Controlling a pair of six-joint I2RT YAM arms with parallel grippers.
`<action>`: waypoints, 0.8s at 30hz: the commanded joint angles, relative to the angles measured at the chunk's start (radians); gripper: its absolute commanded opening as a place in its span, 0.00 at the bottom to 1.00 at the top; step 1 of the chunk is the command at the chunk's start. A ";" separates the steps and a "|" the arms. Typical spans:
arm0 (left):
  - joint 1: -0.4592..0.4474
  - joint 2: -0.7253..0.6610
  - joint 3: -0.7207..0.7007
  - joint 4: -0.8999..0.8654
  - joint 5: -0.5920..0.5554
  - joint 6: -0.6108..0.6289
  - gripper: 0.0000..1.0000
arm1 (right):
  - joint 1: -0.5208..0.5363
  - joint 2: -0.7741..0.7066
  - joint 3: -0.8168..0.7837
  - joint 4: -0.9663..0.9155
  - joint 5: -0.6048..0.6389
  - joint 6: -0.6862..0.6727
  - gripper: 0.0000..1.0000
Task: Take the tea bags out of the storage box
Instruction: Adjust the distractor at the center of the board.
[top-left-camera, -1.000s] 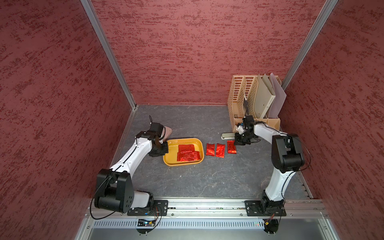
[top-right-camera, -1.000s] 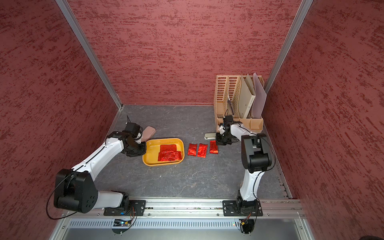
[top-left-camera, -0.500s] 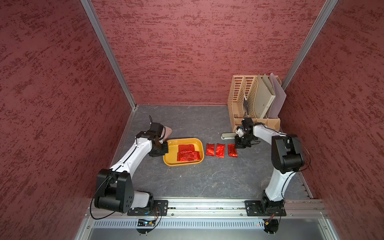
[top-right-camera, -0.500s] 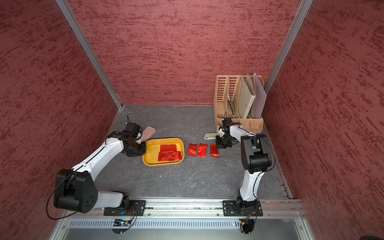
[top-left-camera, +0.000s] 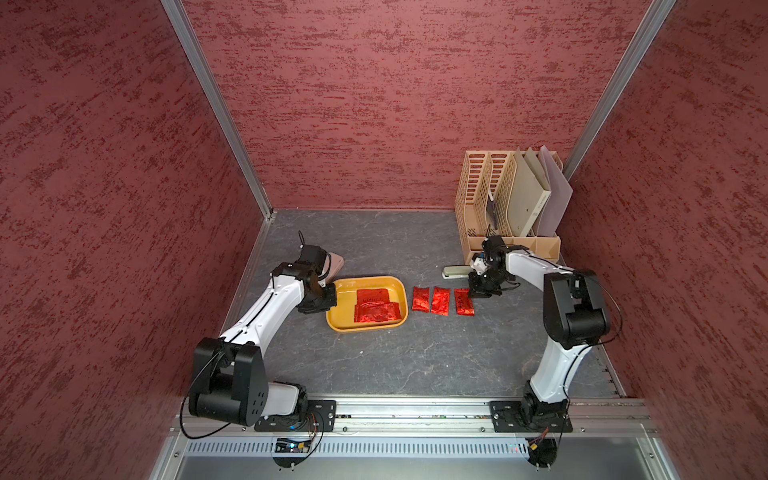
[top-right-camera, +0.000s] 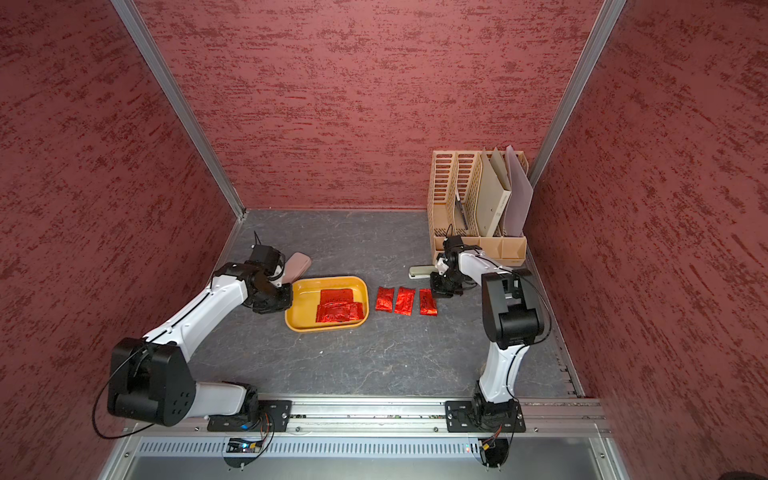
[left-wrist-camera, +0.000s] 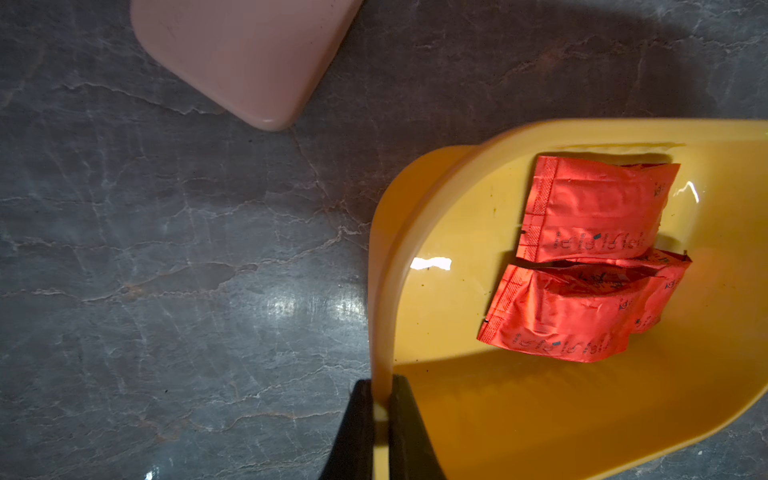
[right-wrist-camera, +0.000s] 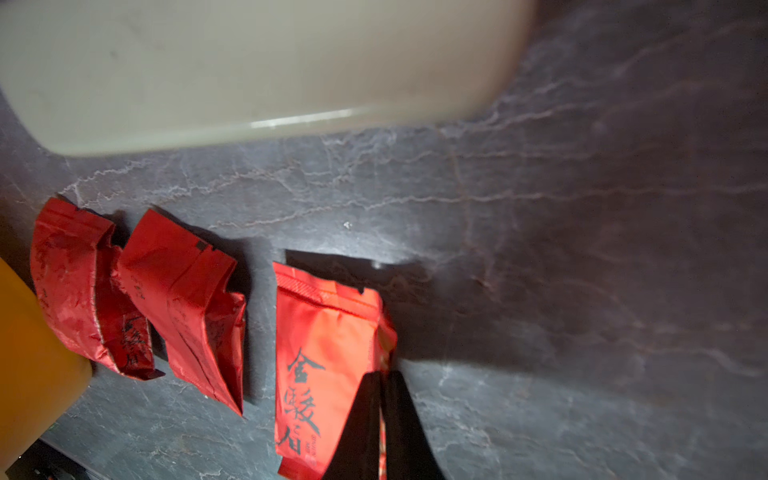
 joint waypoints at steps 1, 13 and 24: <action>0.005 -0.016 -0.008 0.027 0.006 0.009 0.00 | 0.007 -0.041 0.002 -0.019 0.028 0.009 0.17; 0.010 -0.019 -0.006 0.025 0.000 0.008 0.00 | 0.007 -0.105 0.024 -0.040 0.057 0.024 0.28; 0.017 -0.022 -0.003 0.022 -0.016 0.009 0.00 | 0.139 -0.358 -0.053 0.165 -0.209 0.146 0.34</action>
